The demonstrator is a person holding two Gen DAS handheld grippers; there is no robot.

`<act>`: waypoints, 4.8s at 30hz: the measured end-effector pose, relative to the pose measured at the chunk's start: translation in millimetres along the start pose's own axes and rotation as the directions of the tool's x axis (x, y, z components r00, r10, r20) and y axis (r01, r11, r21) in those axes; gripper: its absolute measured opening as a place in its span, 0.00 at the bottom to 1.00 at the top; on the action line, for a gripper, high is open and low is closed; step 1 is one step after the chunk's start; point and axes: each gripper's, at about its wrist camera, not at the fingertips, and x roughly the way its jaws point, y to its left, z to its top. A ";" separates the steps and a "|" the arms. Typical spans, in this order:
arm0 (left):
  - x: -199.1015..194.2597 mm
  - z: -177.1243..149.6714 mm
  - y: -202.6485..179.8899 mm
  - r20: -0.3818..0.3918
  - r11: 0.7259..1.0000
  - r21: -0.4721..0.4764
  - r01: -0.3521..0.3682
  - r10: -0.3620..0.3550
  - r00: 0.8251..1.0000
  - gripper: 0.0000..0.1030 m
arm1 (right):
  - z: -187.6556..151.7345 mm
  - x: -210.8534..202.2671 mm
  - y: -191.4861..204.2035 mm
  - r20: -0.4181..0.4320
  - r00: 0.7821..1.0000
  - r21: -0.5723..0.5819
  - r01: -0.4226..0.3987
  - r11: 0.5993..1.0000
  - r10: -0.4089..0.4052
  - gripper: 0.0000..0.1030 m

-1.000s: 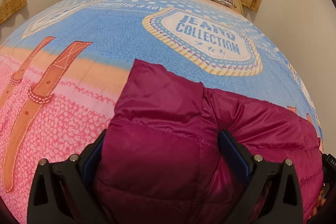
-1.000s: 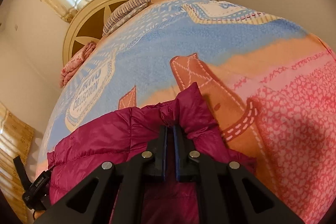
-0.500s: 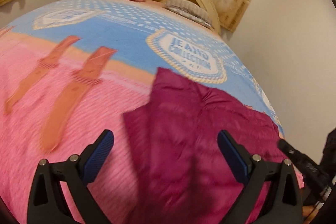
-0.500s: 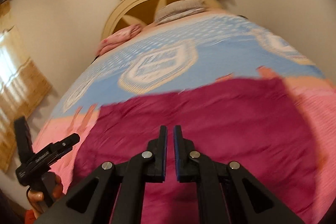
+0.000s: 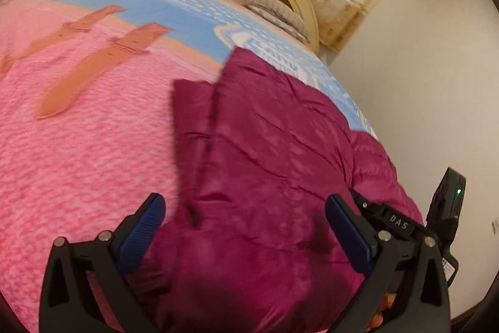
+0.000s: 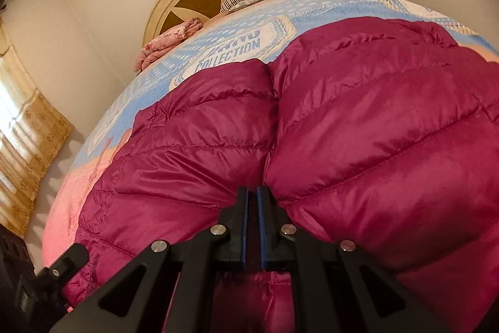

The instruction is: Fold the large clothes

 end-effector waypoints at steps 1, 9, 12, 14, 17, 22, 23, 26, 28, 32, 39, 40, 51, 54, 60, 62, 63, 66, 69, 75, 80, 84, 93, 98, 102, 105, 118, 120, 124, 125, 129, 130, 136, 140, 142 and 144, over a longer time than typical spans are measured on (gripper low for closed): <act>1.3 0.8 -2.5 0.005 1.000 -0.012 0.022 -0.022 1.000 1.00 | 0.3 -0.1 -1.5 0.000 1.000 0.009 -0.010 1.000 0.010 0.03; 1.7 14.0 -15.4 0.030 0.986 -0.054 0.156 -0.154 0.988 0.30 | 2.4 3.0 -10.1 -0.012 0.999 0.053 -0.035 0.998 0.036 0.02; -9.8 20.4 -19.2 0.033 0.972 -0.045 0.230 -0.228 0.973 0.22 | 2.0 2.8 -12.2 -0.021 0.999 0.101 -0.040 0.994 0.042 0.02; -20.5 24.9 -24.4 0.044 0.970 -0.010 0.245 -0.244 0.969 0.20 | -0.9 2.2 -9.7 -0.037 0.998 0.146 -0.050 0.988 0.055 0.02; -41.0 35.0 -27.9 0.062 0.967 0.033 0.251 -0.253 0.965 0.20 | -10.4 2.6 6.0 -0.087 0.991 0.195 -0.083 0.977 0.102 0.02; -87.7 58.5 -33.6 0.112 0.966 0.161 0.204 -0.223 0.968 0.20 | -38.4 21.7 50.7 -0.182 0.919 0.320 -0.281 0.905 0.349 0.02; -96.2 62.4 -35.2 0.115 0.965 0.189 0.184 -0.208 0.971 0.20 | -43.1 27.2 61.3 -0.203 0.897 0.334 -0.314 0.889 0.393 0.02; -111.2 66.3 -44.3 0.126 0.950 0.288 0.122 -0.164 0.978 0.20 | -54.7 42.2 99.4 -0.284 0.807 0.351 -0.415 0.840 0.517 0.02; -116.1 63.9 -54.5 0.133 0.930 0.359 0.076 -0.132 0.982 0.20 | -51.1 39.9 113.7 -0.323 0.796 0.289 -0.433 0.854 0.513 0.02; -112.1 54.9 -78.3 0.122 0.891 0.448 0.074 -0.143 0.982 0.20 | -29.6 11.2 98.9 -0.293 0.817 0.220 -0.449 0.866 0.497 0.04; -76.9 -1.1 -143.8 0.030 0.756 0.650 0.074 -0.122 0.992 0.20 | 8.9 -83.9 -8.8 -0.030 0.950 0.124 -0.305 0.944 0.311 0.04; -67.0 -13.0 -152.5 0.001 0.736 0.671 0.088 -0.119 0.993 0.20 | 10.1 -92.2 -24.1 -0.009 0.961 0.123 -0.272 0.954 0.275 0.04; -13.1 -90.0 -170.0 -0.124 0.622 0.775 0.107 -0.016 0.992 0.20 | 8.4 -126.6 -101.7 0.081 0.980 0.184 -0.196 0.963 0.184 0.04; -11.2 -102.0 -171.6 -0.112 0.598 0.796 0.098 -0.014 0.994 0.21 | 26.5 -130.3 -83.0 0.095 0.972 0.112 -0.223 0.968 0.213 0.04; -12.5 -100.7 -167.3 -0.126 0.615 0.779 0.120 -0.034 0.991 0.21 | 50.6 -100.0 -54.8 0.000 0.975 0.006 -0.223 0.975 0.223 0.05; -14.0 -97.9 -163.4 -0.142 0.634 0.760 0.141 -0.049 0.989 0.21 | 53.6 -91.1 -51.5 -0.023 0.972 -0.002 -0.233 0.973 0.233 0.05; -12.9 -98.0 -163.0 -0.148 0.640 0.754 0.149 -0.055 0.987 0.21 | 53.2 -90.1 -49.7 -0.023 0.973 -0.007 -0.230 0.973 0.230 0.05; -15.6 -99.7 -163.7 -0.150 0.639 0.753 0.156 -0.064 0.987 0.21 | 48.6 -94.2 -48.9 -0.001 0.974 -0.004 -0.227 0.974 0.227 0.05; -14.2 -99.3 -165.6 -0.153 0.642 0.749 0.163 -0.072 0.986 0.21 | 45.8 -96.2 -47.8 0.006 0.975 -0.025 -0.221 0.975 0.221 0.05; -8.7 -96.1 -161.3 -0.182 0.673 0.714 0.193 -0.087 0.979 0.21 | 43.3 -87.9 -43.9 0.003 0.984 -0.034 -0.178 0.983 0.178 0.05; -6.2 -92.2 -161.8 -0.184 0.676 0.711 0.194 -0.087 0.979 0.22 | 43.7 -123.4 -35.9 0.124 0.967 -0.076 -0.213 0.974 0.222 0.05; -4.4 -86.2 -163.0 -0.183 0.679 0.709 0.191 -0.084 0.979 0.22 | 44.6 -103.7 -26.7 0.030 0.988 -0.129 -0.145 0.981 0.150 0.05; -55.1 -72.2 -151.1 -0.227 0.620 0.753 0.220 -0.068 0.971 0.47 | 26.0 -26.5 -54.7 -0.158 0.977 -0.035 -0.147 0.989 0.140 0.04; -103.2 -29.6 -127.9 -0.167 0.639 0.729 0.246 -0.183 0.969 0.80 | 21.5 -20.5 -67.6 -0.158 0.974 -0.015 -0.170 0.985 0.165 0.01; -89.9 34.1 -112.4 -0.030 0.755 0.642 0.132 -0.147 0.989 0.84 | 20.3 -18.9 -78.3 -0.143 0.966 0.038 -0.212 0.977 0.215 0.01; -44.6 68.1 -107.7 0.008 0.808 0.589 0.026 -0.038 0.999 0.84 | 17.8 -21.0 -76.9 -0.129 0.970 0.029 -0.204 0.979 0.206 0.01; 61.7 29.7 -134.8 0.072 0.660 0.713 -0.237 0.268 0.961 0.89 | 9.8 -31.5 -76.6 -0.099 0.977 0.006 -0.190 0.982 0.190 0.01; 63.4 26.1 -135.1 0.082 0.642 0.723 -0.254 0.285 0.955 0.90 | 10.2 -36.2 -71.6 -0.073 0.986 -0.025 -0.153 0.988 0.151 0.01; 68.3 21.9 -134.0 0.094 0.620 0.731 -0.284 0.321 0.942 0.92 | 10.7 -71.6 -62.0 -0.033 0.998 -0.048 -0.062 0.997 0.060 0.05; 68.3 21.2 -134.6 0.097 0.616 0.733 -0.289 0.325 0.941 0.92 | 11.4 -82.4 -60.1 -0.020 0.997 -0.050 -0.073 0.996 0.072 0.05; 67.5 19.1 -135.8 0.105 0.608 0.737 -0.296 0.329 0.939 0.92 | 7.0 -133.9 -42.2 0.001 0.992 -0.125 -0.126 0.984 0.127 0.05; 67.6 19.0 -135.9 0.106 0.607 0.738 -0.297 0.330 0.938 0.92 | 3.4 -144.0 -38.9 -0.005 0.988 -0.131 -0.151 0.980 0.152 0.05; 66.7 16.3 -137.2 0.120 0.594 0.743 -0.308 0.335 0.935 0.92 | -35.3 -129.7 -18.6 -0.145 0.977 -0.172 -0.180 0.969 0.155 0.06; 66.5 14.2 -138.5 0.129 0.583 0.749 -0.315 0.338 0.932 0.92 | -52.8 -114.2 -31.3 -0.159 0.975 -0.123 -0.177 0.977 0.157 0.06; 67.3 13.2 -139.5 0.131 0.578 0.752 -0.316 0.339 0.932 0.92 | -59.1 -106.7 -42.7 -0.170 0.967 -0.074 -0.207 0.976 0.192 0.06; 67.7 12.3 -140.1 0.134 0.577 0.753 -0.318 0.338 0.931 0.92 | -62.3 -99.5 -52.2 -0.174 0.958 -0.041 -0.240 0.970 0.230 0.04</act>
